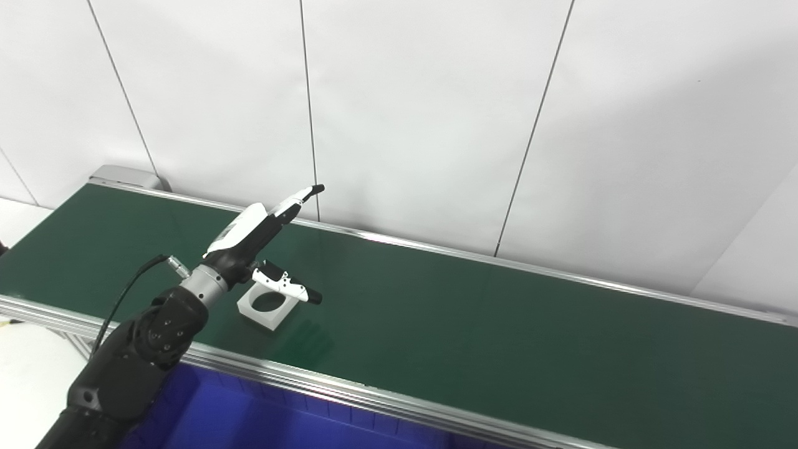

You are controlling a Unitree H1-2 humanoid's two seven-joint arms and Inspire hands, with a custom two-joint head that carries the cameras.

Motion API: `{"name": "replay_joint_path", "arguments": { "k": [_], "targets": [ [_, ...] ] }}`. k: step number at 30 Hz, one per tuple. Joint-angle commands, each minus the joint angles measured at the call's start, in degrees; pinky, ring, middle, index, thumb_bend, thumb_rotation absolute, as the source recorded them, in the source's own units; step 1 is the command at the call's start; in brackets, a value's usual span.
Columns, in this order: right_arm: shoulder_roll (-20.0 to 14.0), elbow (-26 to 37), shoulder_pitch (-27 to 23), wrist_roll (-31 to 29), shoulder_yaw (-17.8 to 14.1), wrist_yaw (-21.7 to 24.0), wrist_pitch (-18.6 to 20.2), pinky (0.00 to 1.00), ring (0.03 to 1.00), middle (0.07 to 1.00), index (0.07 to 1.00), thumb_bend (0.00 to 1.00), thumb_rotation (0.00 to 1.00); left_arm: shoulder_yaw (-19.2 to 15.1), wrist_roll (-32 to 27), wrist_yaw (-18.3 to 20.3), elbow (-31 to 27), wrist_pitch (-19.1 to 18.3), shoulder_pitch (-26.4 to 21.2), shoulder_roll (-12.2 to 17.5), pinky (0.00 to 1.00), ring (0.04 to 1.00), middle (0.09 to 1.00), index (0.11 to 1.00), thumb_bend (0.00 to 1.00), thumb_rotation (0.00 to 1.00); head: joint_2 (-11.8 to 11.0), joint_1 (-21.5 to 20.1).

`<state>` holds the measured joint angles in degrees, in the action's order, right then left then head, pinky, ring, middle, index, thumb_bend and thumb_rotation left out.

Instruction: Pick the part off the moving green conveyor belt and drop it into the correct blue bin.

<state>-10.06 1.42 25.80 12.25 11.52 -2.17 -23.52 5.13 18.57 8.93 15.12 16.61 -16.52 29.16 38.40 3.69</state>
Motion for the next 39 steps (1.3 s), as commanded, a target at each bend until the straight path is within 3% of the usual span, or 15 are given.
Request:
{"name": "replay_joint_path", "arguments": {
  "k": [1,9,18,22,39],
  "targets": [
    [0.3,2.3,-0.3,-0.2,-0.5,0.4,-1.8,0.75,0.843,0.875,0.923,0.92,0.52,0.8,1.2,1.5,0.4,0.0,-3.5,2.3,0.94,0.997,1.0,0.976,0.98,0.19,0.0,0.0],
    [0.4,2.5,-0.3,0.5,-1.0,0.2,-2.4,0.75,0.843,0.877,0.923,0.9,0.53,5.3,6.1,6.2,2.6,-0.4,-6.0,3.7,1.0,1.0,0.999,0.974,1.0,0.18,0.9,0.7],
    [0.2,2.5,-0.4,-0.1,-1.3,0.5,-2.6,0.75,0.837,0.876,0.928,0.9,0.53,8.8,9.8,7.9,2.2,1.1,-6.1,3.9,0.96,0.964,0.967,0.941,1.0,0.16,1.2,1.8],
    [-0.1,2.5,-0.4,-1.0,-1.3,0.8,-2.9,0.76,0.841,0.872,0.93,0.89,0.52,10.8,11.9,10.2,1.9,-0.5,-6.3,3.9,0.96,0.974,0.987,0.948,1.0,0.13,1.3,2.4],
    [-0.1,2.5,0.0,-1.7,-2.0,1.5,-3.1,0.77,0.848,0.872,0.93,0.89,0.52,11.6,17.3,9.9,4.2,-3.2,-6.5,3.7,0.96,0.991,1.0,0.953,1.0,0.07,1.0,3.4]
  ]
}}
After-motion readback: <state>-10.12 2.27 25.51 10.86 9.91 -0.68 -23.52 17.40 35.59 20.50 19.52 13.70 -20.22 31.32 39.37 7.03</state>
